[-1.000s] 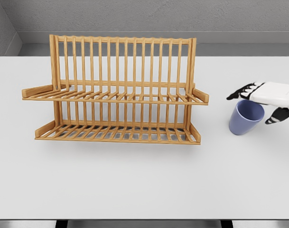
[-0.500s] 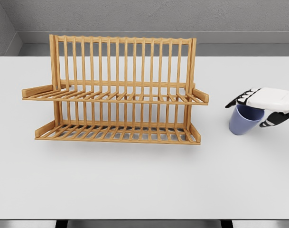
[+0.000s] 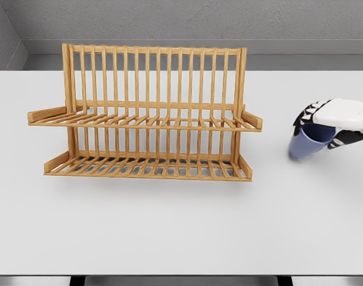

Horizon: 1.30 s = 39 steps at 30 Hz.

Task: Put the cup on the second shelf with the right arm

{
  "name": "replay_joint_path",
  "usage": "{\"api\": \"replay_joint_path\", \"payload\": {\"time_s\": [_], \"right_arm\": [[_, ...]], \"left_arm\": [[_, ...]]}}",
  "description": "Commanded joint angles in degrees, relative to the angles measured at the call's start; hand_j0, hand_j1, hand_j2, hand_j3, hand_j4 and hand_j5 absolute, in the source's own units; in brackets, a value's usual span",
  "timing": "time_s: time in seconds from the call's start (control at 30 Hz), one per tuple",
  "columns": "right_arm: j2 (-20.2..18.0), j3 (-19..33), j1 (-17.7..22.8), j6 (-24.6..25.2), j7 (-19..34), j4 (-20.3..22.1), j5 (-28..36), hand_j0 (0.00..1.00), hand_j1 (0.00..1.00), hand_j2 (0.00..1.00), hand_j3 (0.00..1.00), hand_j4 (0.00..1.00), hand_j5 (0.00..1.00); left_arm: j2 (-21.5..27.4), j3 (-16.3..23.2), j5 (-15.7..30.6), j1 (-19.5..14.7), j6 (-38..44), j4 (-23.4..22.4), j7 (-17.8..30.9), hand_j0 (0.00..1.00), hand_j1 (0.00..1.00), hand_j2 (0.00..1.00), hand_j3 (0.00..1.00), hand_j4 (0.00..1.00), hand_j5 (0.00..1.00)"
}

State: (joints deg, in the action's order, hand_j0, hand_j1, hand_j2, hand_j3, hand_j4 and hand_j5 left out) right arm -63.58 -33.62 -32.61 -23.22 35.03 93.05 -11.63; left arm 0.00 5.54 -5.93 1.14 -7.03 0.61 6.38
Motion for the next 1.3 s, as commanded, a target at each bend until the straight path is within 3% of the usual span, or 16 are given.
{"api": "replay_joint_path", "payload": {"time_s": [0.0, 0.67, 0.9, 1.27], "right_arm": [[-0.23, 0.14, -0.18, 0.1, -0.03, 0.11, 0.2, 0.6, 0.6, 0.6, 0.6, 0.6, 0.6], [-1.9, 3.56, -6.33, 0.46, -0.03, 2.31, 0.2, 0.6, 0.6, 0.6, 0.6, 0.6, 0.6], [-1.99, 7.61, -6.24, 0.46, -0.03, 4.51, 0.2, 0.6, 0.6, 0.6, 0.6, 0.6, 0.6], [-1.11, 8.58, -7.12, -2.18, -0.03, 7.41, 0.38, 0.6, 0.6, 0.6, 0.6, 0.6, 0.6]], "left_arm": [[0.0, -0.01, 0.04, 0.0, 0.0, 0.0, -0.05, 1.0, 1.0, 1.0, 1.0, 1.0, 1.0], [0.0, -0.01, 0.04, 0.0, 0.0, 0.0, -0.05, 1.0, 1.0, 1.0, 1.0, 1.0, 1.0], [0.0, -0.01, -0.05, 0.0, 0.0, 0.0, 0.04, 1.0, 1.0, 1.0, 1.0, 1.0, 1.0], [0.0, -0.01, 0.04, 0.0, 0.0, 0.0, 0.04, 1.0, 1.0, 1.0, 1.0, 1.0, 1.0]]}}
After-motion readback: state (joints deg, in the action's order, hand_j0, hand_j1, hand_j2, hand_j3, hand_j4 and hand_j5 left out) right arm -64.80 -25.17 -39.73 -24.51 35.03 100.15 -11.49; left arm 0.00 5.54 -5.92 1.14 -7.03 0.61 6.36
